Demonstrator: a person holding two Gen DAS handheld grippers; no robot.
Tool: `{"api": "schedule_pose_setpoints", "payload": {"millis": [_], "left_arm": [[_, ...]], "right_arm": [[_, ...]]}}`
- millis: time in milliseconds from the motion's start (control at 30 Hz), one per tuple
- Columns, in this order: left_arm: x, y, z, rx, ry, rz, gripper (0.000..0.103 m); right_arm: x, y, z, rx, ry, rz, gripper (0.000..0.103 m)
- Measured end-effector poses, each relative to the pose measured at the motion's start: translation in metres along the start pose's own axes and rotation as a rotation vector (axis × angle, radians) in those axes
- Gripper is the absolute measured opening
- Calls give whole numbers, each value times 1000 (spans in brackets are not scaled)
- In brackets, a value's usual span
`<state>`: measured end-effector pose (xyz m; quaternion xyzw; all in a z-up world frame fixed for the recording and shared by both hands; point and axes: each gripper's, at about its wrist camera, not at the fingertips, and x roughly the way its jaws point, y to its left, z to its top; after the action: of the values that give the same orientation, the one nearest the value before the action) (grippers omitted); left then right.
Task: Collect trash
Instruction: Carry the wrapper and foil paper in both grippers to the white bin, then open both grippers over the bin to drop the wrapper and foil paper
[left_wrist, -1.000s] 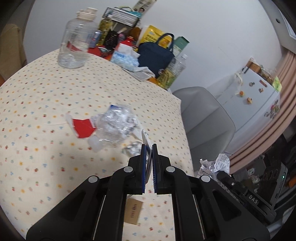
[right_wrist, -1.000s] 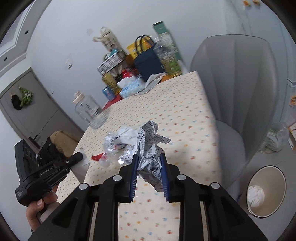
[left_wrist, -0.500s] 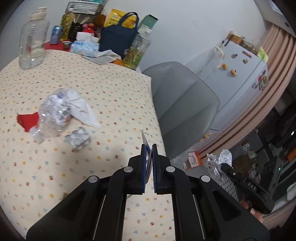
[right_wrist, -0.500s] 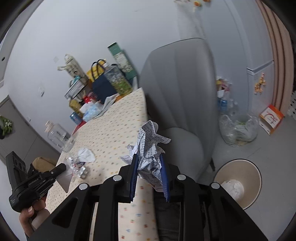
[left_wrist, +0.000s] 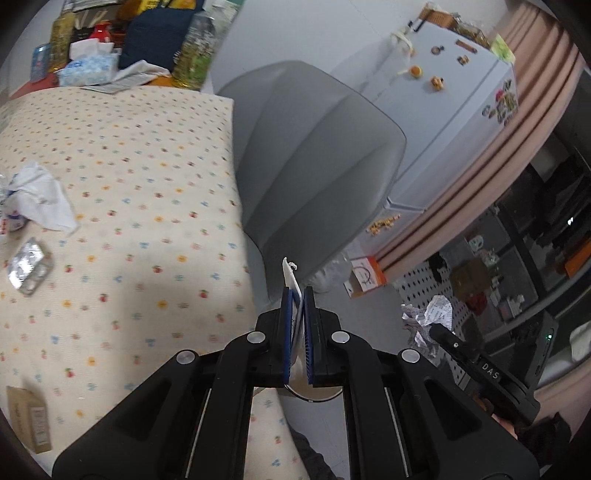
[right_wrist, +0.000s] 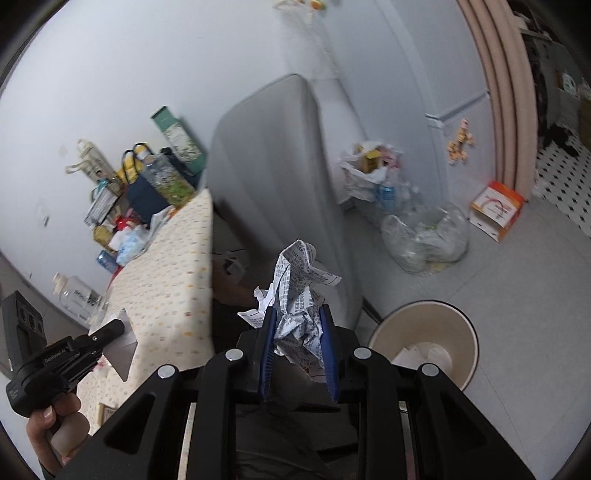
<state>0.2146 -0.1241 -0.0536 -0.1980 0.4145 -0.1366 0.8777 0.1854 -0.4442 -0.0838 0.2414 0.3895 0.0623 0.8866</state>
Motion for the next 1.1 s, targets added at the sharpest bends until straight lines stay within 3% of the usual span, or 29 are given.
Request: {"api": "schedule_pose_setpoints", "payload": {"millis": [567, 667, 700, 733, 933, 1100], "left_arm": [[118, -81, -12, 113, 189, -16, 6], [138, -89, -15, 110, 206, -33, 6], [145, -89, -15, 95, 210, -38, 6], [150, -88, -14, 78, 212, -38, 6], [176, -96, -19, 89, 260, -23, 6], [188, -105, -26, 104, 294, -27, 6]], "right_arm": [[53, -106, -8, 128, 41, -144, 25], [64, -117, -7, 147, -18, -140, 40], [66, -120, -9, 149, -51, -165, 61], [66, -121, -11, 150, -63, -184, 71], [60, -133, -26, 163, -52, -175, 82], [40, -141, -33, 165, -40, -175, 83]]}}
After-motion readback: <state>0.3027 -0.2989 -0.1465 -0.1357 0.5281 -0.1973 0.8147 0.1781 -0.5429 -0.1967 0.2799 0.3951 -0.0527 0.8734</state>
